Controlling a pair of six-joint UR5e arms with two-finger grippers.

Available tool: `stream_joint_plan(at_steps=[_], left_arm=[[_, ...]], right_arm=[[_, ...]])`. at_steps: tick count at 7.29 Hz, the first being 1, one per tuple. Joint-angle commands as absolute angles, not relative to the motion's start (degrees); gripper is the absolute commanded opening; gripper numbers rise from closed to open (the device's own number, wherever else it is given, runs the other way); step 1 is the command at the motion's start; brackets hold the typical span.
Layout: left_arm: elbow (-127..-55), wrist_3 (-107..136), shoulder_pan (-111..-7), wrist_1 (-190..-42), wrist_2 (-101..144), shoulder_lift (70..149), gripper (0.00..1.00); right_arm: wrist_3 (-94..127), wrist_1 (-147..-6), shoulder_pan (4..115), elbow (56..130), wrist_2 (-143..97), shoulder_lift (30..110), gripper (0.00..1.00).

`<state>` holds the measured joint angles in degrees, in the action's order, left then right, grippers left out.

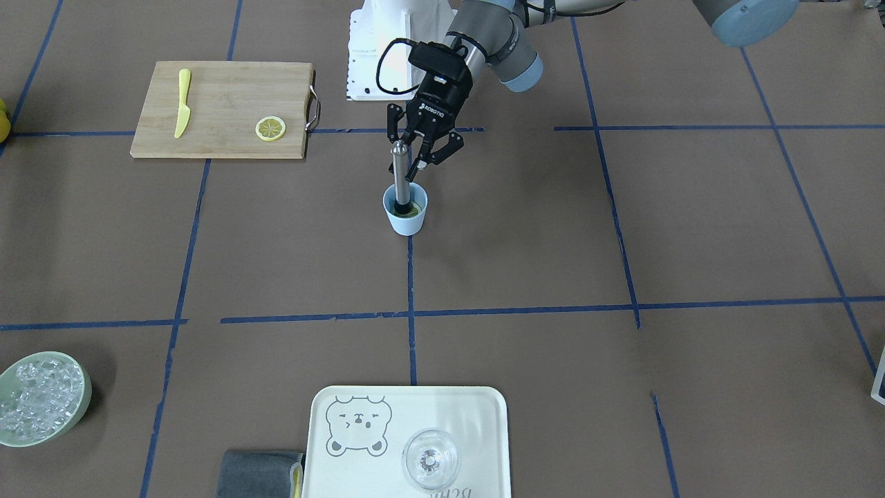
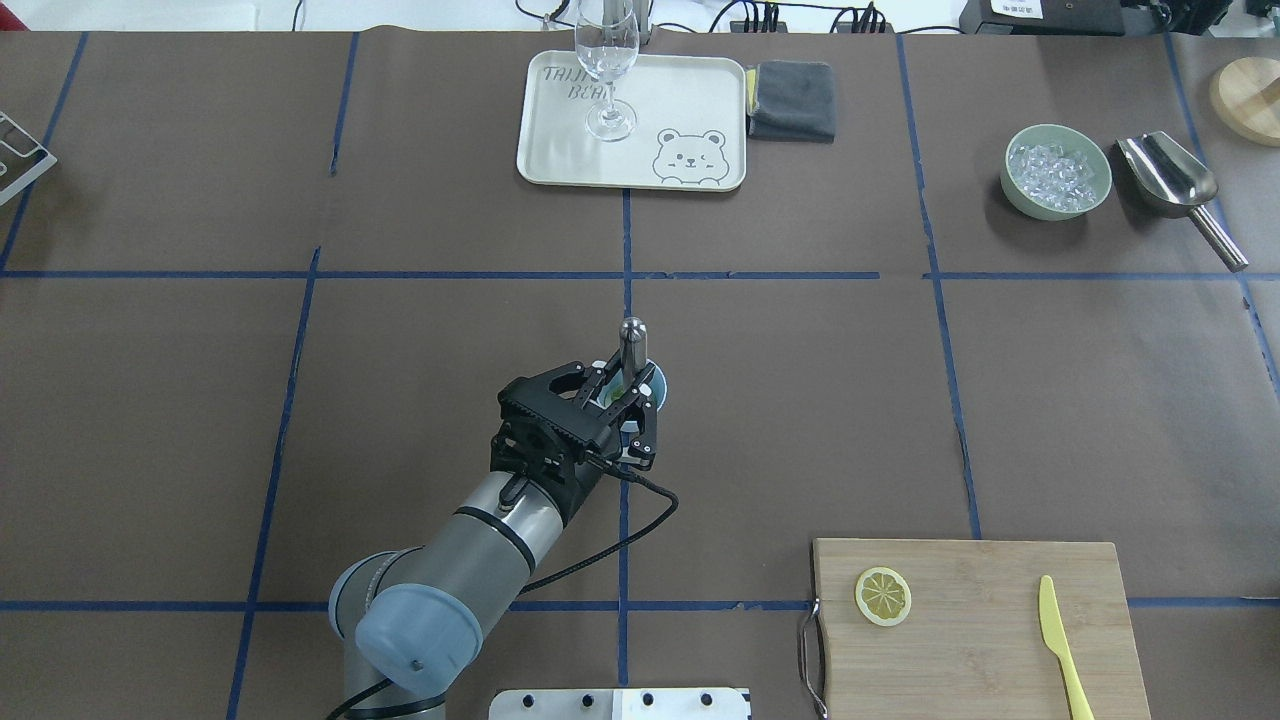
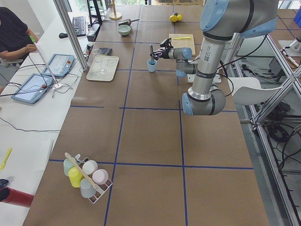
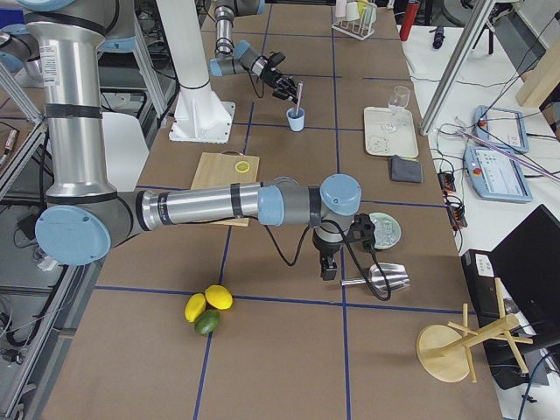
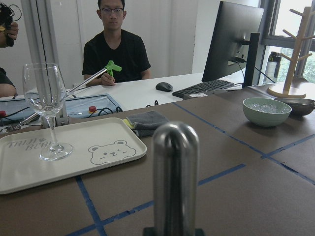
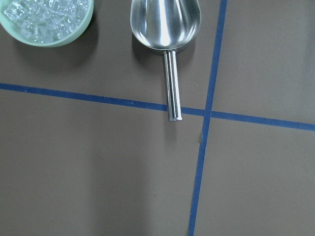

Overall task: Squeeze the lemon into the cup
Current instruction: 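Lower the muddler into the blue cup and press the lemon with the left gripper, then lift the steel muddler out of the blue cup with the left gripper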

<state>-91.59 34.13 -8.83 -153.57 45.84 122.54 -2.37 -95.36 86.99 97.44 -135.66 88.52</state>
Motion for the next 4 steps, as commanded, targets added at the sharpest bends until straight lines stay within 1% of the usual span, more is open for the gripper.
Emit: stream_joint_plan(at_steps=[1,2,4], left_arm=[[-95.1,30.3,-9.1,-153.7,45.9,122.2,0.0],[-95.7,30.2,-9.2,-153.7,45.9,122.1,0.0],[-99.3,26.8,-10.8,-153.8,45.9,122.1,0.0]], right_arm=[[-2.4,-95.4,87.3,97.8,-135.9,88.5,1.0],[-2.4,-95.4,87.4,97.8,-135.9,88.4,1.0],[-2.5,-95.3,88.0,97.9,-135.9,88.3,1.0]])
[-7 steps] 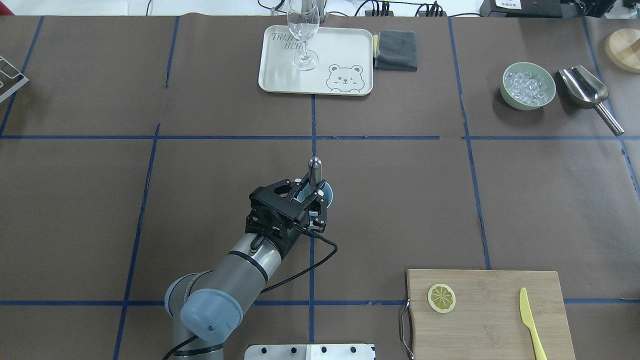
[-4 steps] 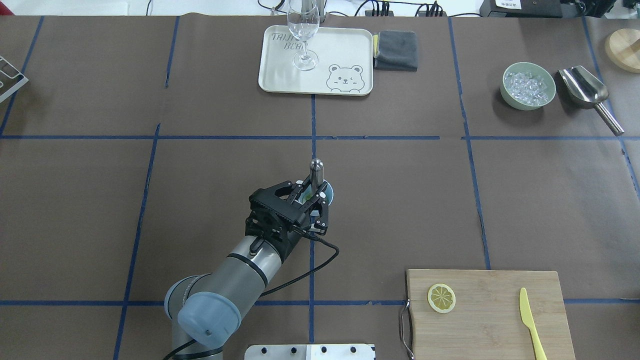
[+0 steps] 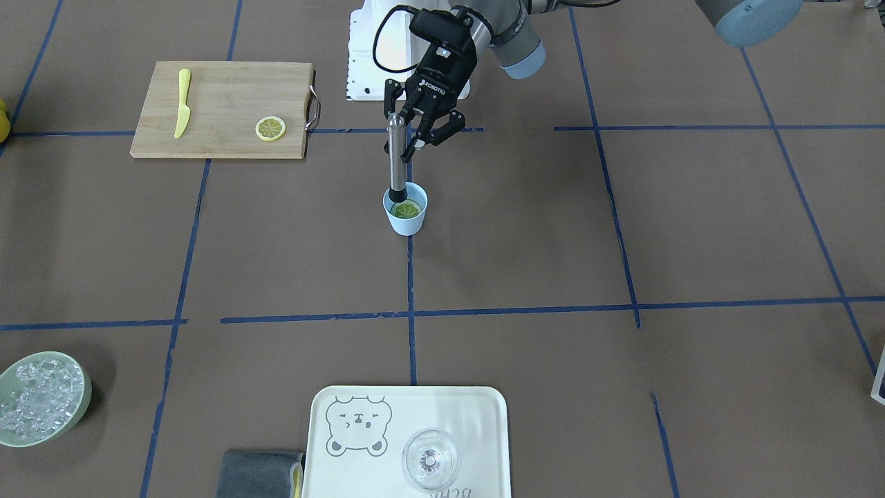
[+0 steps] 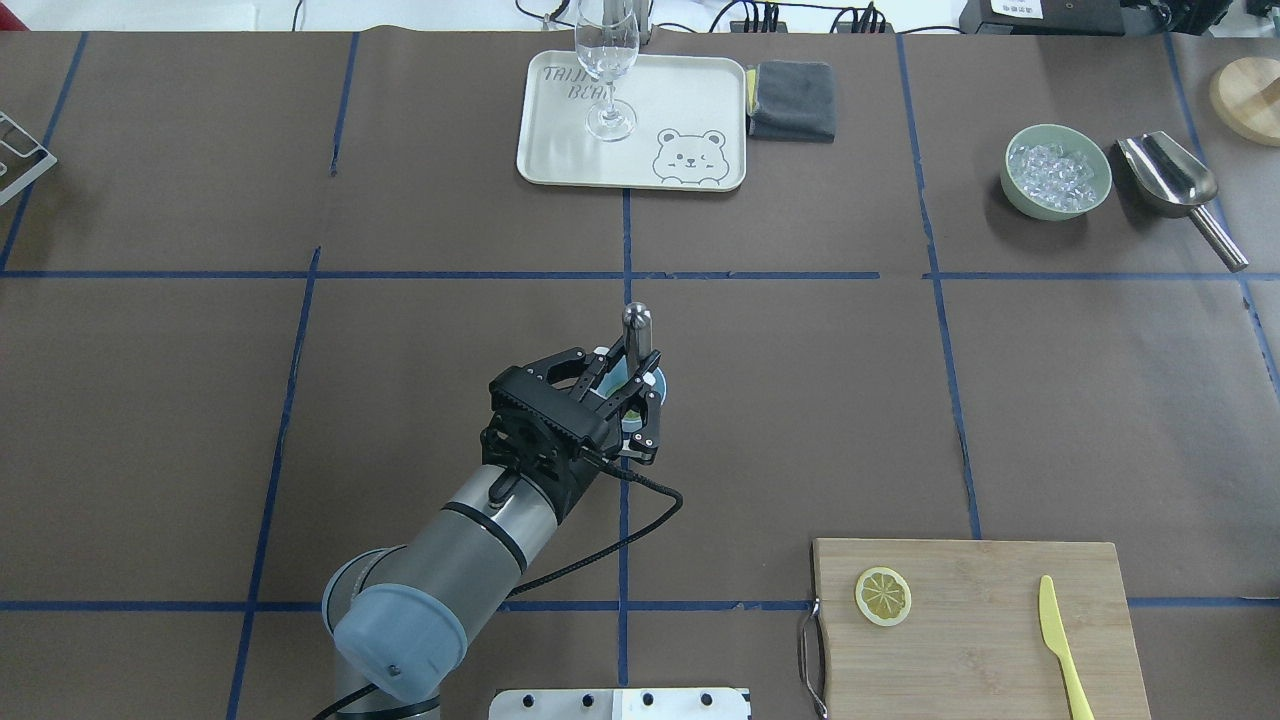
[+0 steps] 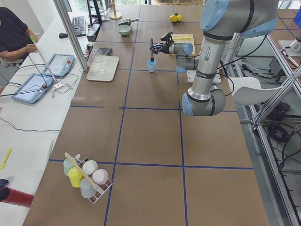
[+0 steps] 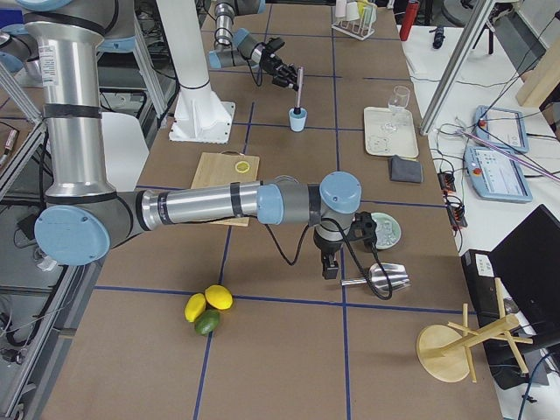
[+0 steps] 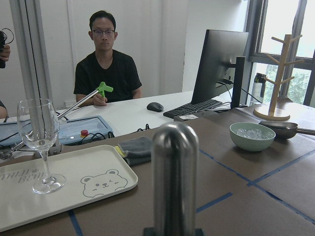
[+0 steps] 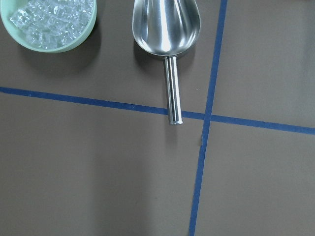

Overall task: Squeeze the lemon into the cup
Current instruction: 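Lift the steel muddler out of the blue cup with the left gripper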

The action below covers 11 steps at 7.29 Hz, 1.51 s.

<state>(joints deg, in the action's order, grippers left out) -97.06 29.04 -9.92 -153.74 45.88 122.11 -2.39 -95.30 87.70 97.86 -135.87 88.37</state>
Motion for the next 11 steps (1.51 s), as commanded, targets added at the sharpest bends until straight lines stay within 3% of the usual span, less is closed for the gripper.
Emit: stream_joint_plan(at_steps=[1,4,6,11], left_arm=[[-101.5,26.1,-11.9,-153.7,45.9,122.1,0.0],[-104.4,26.3,-22.3,-150.9,60.2,118.3,0.0],[-111.1,27.3,-31.5,-137.5,78.4,114.7,0.0],[-120.9,43.5,-35.3,-105.8,94.8,114.5,0.0]], right_arm=[[-2.5,-95.3,88.1,97.9,-135.9,87.6,1.0],[-2.5,-95.3,88.2,97.9,-135.8,87.2,1.0],[-2.5,-95.3,88.2,98.3,-135.8,87.2,1.0],[-2.7,-95.3,88.2,98.3,-135.6,86.7,1.0]])
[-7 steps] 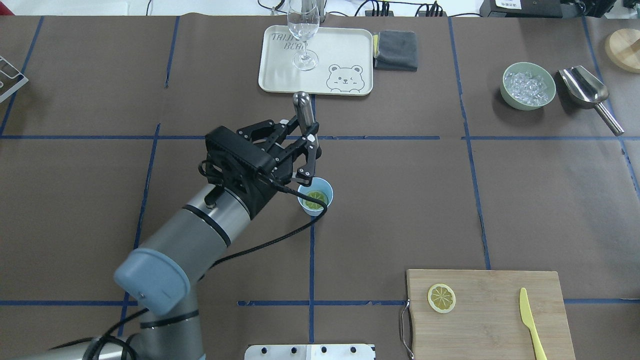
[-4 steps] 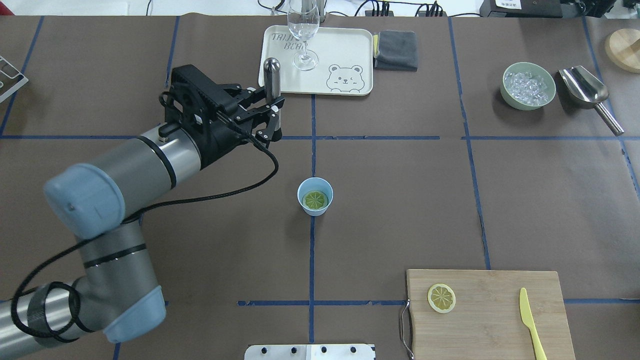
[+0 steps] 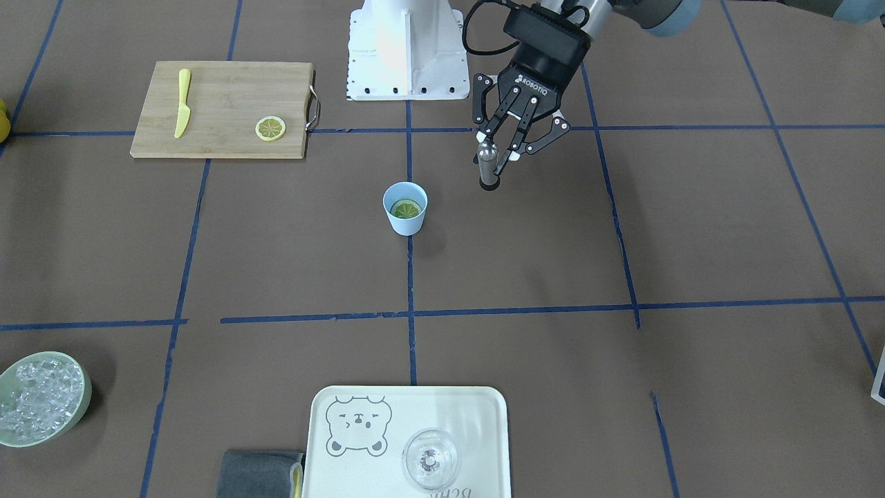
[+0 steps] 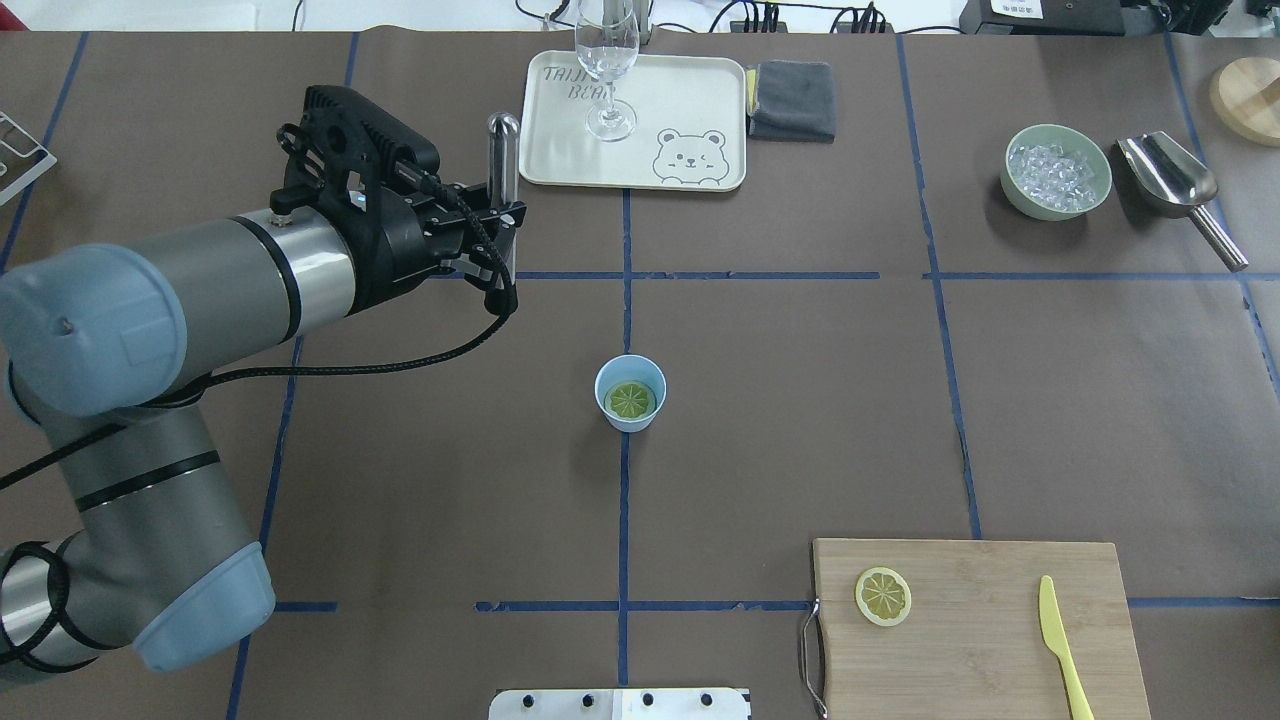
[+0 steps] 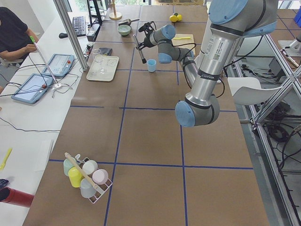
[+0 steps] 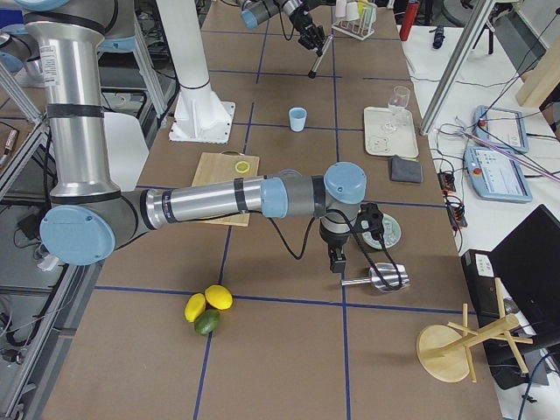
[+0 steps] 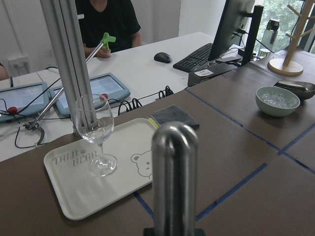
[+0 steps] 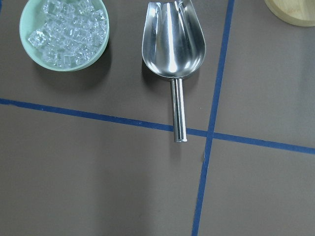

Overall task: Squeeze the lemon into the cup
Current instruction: 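Lift the steel muddler out of the blue cup with the left gripper, then carry the muddler back toward its spot and lower it with the left gripper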

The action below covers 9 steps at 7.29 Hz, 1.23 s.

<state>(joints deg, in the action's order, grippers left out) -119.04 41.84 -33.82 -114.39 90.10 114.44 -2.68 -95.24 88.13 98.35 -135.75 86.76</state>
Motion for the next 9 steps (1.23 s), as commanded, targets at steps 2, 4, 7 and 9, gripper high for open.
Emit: stream_joint_plan(at_steps=[2,4,7,9], left_arm=[[-123.4,43.6,-39.9,-92.4,102.0,114.6,0.0],[-122.9,43.6,-48.0,-79.1,114.8,114.9,0.0],[-121.7,43.0,-50.5,-60.3,119.0,115.0,0.0],[-118.4,42.8,-50.5,-58.0,119.2,114.5,0.0]], right_arm=[[-2.7,-95.3,88.2,98.3,-135.6,86.7,1.0],[-2.7,-95.2,88.2,98.3,-135.5,86.7,1.0],[-2.6,-95.3,88.1,98.2,-135.4,86.4,1.0],[-2.5,-95.2,88.2,98.2,-135.4,86.3,1.0]])
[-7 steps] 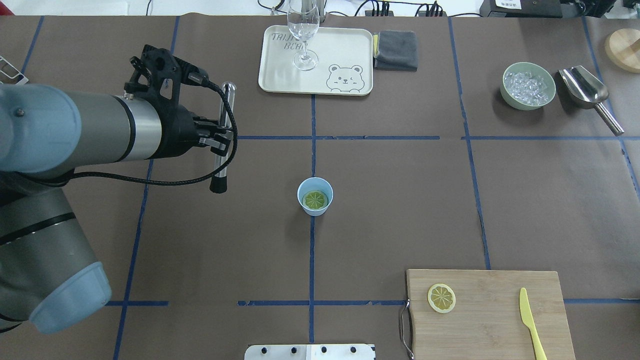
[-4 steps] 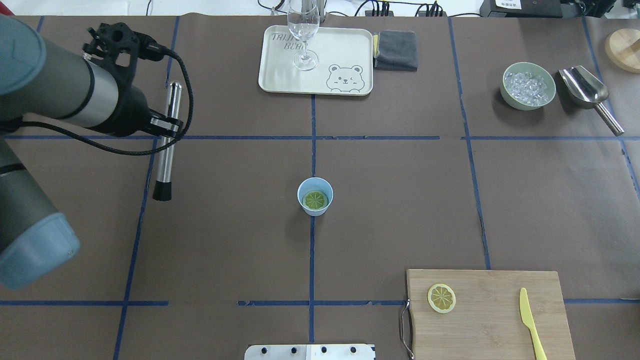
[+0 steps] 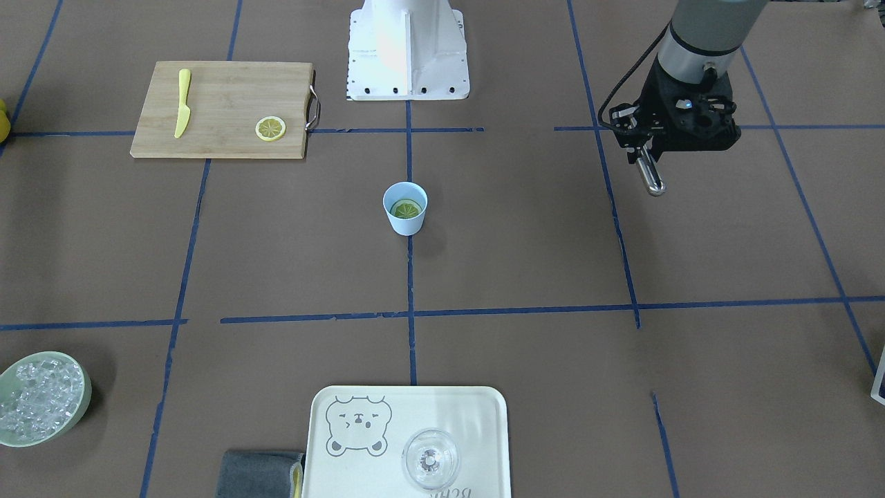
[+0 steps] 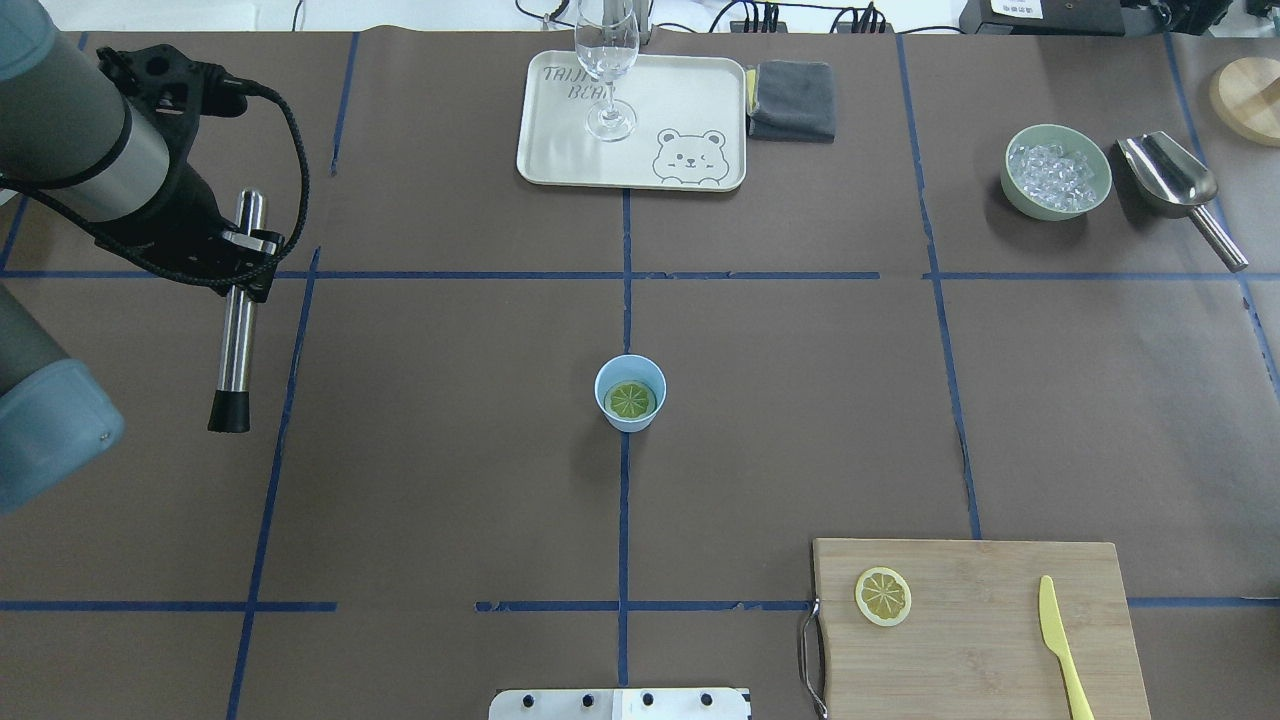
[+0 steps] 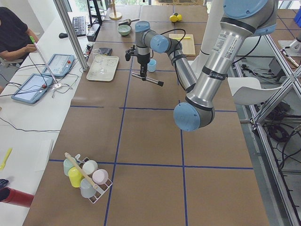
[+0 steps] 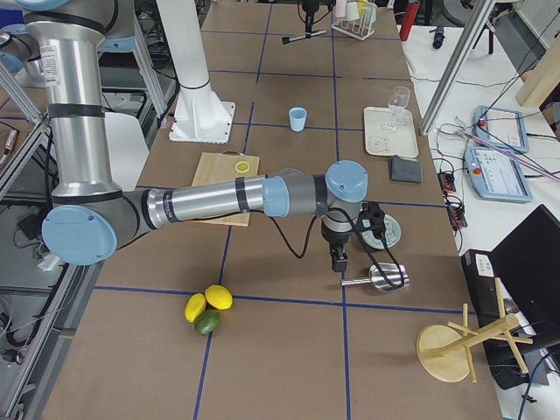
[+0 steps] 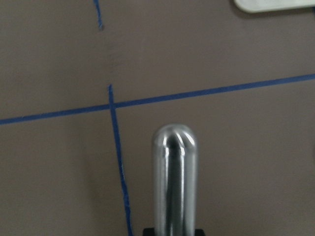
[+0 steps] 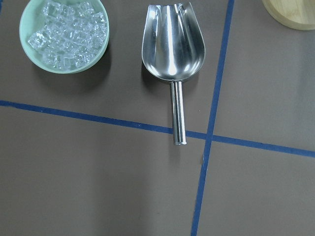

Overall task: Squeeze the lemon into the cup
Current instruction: 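Carry the muddler back toward its spot and lower it with the left gripper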

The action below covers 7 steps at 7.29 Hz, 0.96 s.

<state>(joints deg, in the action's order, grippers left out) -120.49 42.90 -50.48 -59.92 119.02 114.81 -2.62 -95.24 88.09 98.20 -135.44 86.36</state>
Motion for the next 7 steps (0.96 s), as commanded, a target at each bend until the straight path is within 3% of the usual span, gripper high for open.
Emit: stream_joint_plan(at_steps=[1,4,7], left_arm=[[-113.6,42.6,-50.4,-58.7,119.2,114.6,0.0],[-105.2,30.4,-50.3,-59.0,119.3,113.9,0.0],[-101.1,28.8,-50.5,-66.6,127.8,107.1,0.0]], right_arm=[[-2.2,-95.3,88.1,98.2,-135.4,86.3,1.0],[-1.8,-92.2,88.1,97.6,-135.4,86.4,1.0],[-1.8,-92.1,88.1,97.7,-135.7,86.5,1.0]])
